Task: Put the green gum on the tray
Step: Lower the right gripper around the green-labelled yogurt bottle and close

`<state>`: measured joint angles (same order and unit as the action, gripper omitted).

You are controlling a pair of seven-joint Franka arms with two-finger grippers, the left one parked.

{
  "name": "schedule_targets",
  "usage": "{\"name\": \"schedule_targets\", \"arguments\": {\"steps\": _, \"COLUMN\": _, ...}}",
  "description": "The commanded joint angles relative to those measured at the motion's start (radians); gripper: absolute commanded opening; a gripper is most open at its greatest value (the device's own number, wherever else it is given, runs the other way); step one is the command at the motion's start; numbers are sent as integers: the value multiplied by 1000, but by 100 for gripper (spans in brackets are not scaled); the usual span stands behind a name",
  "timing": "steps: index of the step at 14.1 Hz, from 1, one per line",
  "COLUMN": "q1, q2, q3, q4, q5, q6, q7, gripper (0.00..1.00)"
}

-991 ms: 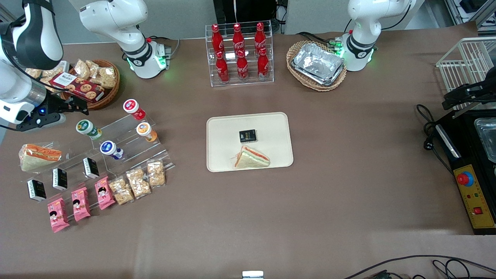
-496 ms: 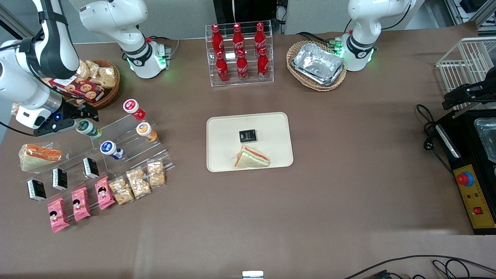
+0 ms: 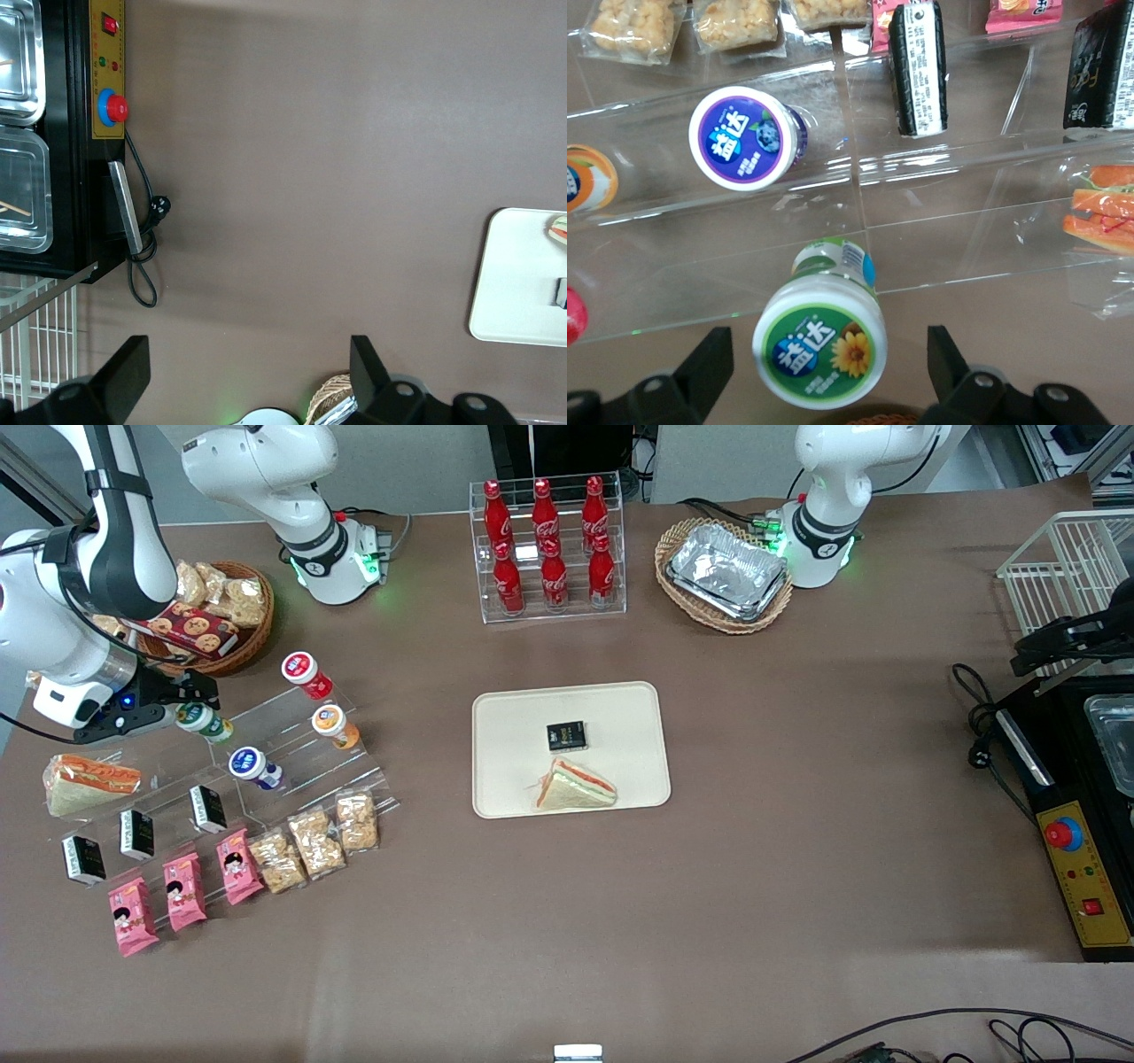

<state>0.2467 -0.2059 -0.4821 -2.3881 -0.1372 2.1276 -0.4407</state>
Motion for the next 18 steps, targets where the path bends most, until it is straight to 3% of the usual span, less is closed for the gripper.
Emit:
{"name": "schedule_targets", "arguments": {"steps": 1, "q1": -1, "q2": 6, "q3": -6, "q4": -9, "q5": -21, "q6": 28, "q7": -13, "gripper": 85}}
{"name": "schedule_targets", "arguments": {"steps": 11, "q1": 6, "q2": 30, "q3": 0, "q4": 29, "q5": -4, "q6": 3, "q7": -9, "gripper": 42}}
{"name": "schedule_targets", "arguments": {"steps": 18, "q1": 89, "q2": 134, "q3": 3, "q4": 517, "q5": 68, "q6": -475, "q7": 0, "gripper": 42}}
